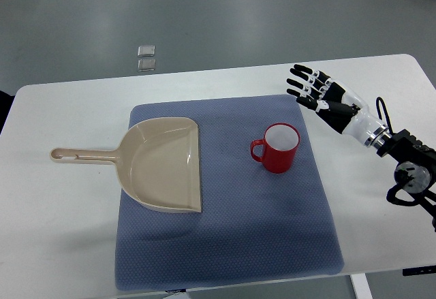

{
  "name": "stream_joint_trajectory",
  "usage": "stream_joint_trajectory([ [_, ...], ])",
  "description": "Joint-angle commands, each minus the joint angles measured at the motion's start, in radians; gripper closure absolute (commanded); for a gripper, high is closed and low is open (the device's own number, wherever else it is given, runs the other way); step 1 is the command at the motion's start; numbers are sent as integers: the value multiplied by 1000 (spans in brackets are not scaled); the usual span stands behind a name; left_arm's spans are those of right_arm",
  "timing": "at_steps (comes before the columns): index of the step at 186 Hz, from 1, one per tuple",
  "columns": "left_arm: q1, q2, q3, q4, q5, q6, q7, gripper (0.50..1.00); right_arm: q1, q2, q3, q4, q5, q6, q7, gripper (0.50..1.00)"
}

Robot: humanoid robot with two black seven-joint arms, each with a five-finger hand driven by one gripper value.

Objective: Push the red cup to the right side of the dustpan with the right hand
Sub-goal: 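Lower the right hand onto the far side of the red mug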

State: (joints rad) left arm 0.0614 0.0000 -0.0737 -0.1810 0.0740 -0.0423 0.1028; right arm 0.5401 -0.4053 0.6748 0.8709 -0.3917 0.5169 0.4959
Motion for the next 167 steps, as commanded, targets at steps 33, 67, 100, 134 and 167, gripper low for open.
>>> stream_joint_trajectory([
  [33,0,0,0,0,1,-2,0,500,-84,-44,3,77,-131,-1,56,564],
  [67,0,0,0,0,1,-2,0,500,-114,-44,3,88,-202,-14,69,564],
  [100,0,0,2,0,1,-2,0,500,-124,-20,2,89,-268,-87,101,564],
  [134,0,0,0,2,0,-2,0,500,-138,6,0,88,-280,-116,115,564],
  [167,0,0,0,2,1,-2,0,500,-149,29,0,79,-297,-144,115,564],
])
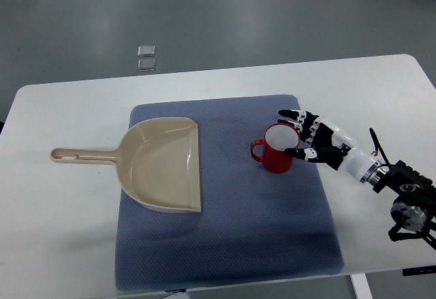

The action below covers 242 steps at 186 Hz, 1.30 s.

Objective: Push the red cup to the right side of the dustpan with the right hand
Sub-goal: 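Lower the right hand onto the far side of the red mug, then push the red mug with the right hand toward the dustpan's edge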

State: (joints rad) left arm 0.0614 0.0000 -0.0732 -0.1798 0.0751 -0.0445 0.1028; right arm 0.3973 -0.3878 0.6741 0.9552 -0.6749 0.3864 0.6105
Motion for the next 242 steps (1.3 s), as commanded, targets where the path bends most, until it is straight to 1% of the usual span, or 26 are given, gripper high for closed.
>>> stream_joint_trajectory([
  [1,0,0,0,0,0,0,0,500,-6,12,1,-7,-17,-15,0,566],
  [27,0,0,0,2,-1,0,0,500,-12,20,2,-16,-20,-41,0,564],
  [61,2,0,0,2,0,0,0,500,-20,53,4,-41,-22,-53,0,566],
  [83,2,0,1,2,0,0,0,500,-18,64,2,-49,-20,-86,0,566],
  [146,2,0,1,2,0,0,0,500,-15,125,2,-98,-23,-96,0,566],
  [188,3,0,0,2,0,0,0,500,-8,149,1,-107,-23,-107,0,566],
  [242,6,0,1,2,-1,0,0,500,6,207,-2,-144,-34,-110,0,566],
])
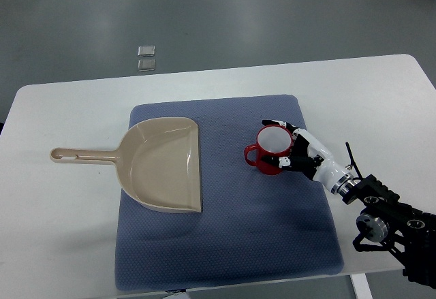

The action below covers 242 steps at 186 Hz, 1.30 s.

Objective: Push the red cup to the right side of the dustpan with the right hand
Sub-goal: 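Push the red mug with the right hand toward the dustpan's edge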

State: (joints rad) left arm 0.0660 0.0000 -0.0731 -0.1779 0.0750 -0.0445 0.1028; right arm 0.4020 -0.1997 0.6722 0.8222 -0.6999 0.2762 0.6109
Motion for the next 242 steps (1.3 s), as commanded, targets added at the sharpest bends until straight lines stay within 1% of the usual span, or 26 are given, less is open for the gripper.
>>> stream_joint_trajectory([
  [1,2,0,1,0,-1,0,0,500,1,19,0,-11,-9,0,0,566],
  [34,2,0,-1,0,0,0,0,500,5,51,0,-11,-41,-20,0,566],
  [67,2,0,-1,0,-1,0,0,500,26,86,-2,-11,-53,-23,0,566],
  [110,3,0,-1,0,-1,0,0,500,67,129,-66,-9,-53,-71,0,566],
  [156,5,0,-1,0,0,0,0,500,75,169,-97,-11,-53,-91,0,566],
  [242,5,0,-1,0,0,0,0,500,75,200,-114,-9,-58,-94,0,566],
])
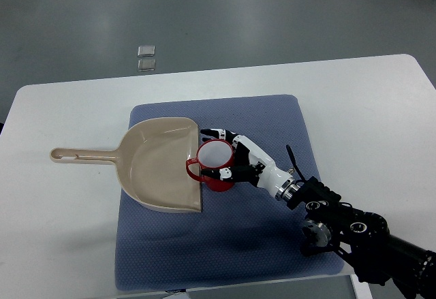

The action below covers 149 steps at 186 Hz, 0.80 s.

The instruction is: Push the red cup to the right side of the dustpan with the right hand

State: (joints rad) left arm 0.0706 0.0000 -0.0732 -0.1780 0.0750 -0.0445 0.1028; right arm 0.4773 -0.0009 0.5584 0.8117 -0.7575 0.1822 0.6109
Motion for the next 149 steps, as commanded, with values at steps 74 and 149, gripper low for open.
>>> stream_joint_trajectory([
  [74,0,0,1,-2,0,0,2,500,34,-53,43,1,56,66,0,564],
  [149,-2,0,1,-6,0,0,3,500,80,-223,153,1,178,172,0,566],
])
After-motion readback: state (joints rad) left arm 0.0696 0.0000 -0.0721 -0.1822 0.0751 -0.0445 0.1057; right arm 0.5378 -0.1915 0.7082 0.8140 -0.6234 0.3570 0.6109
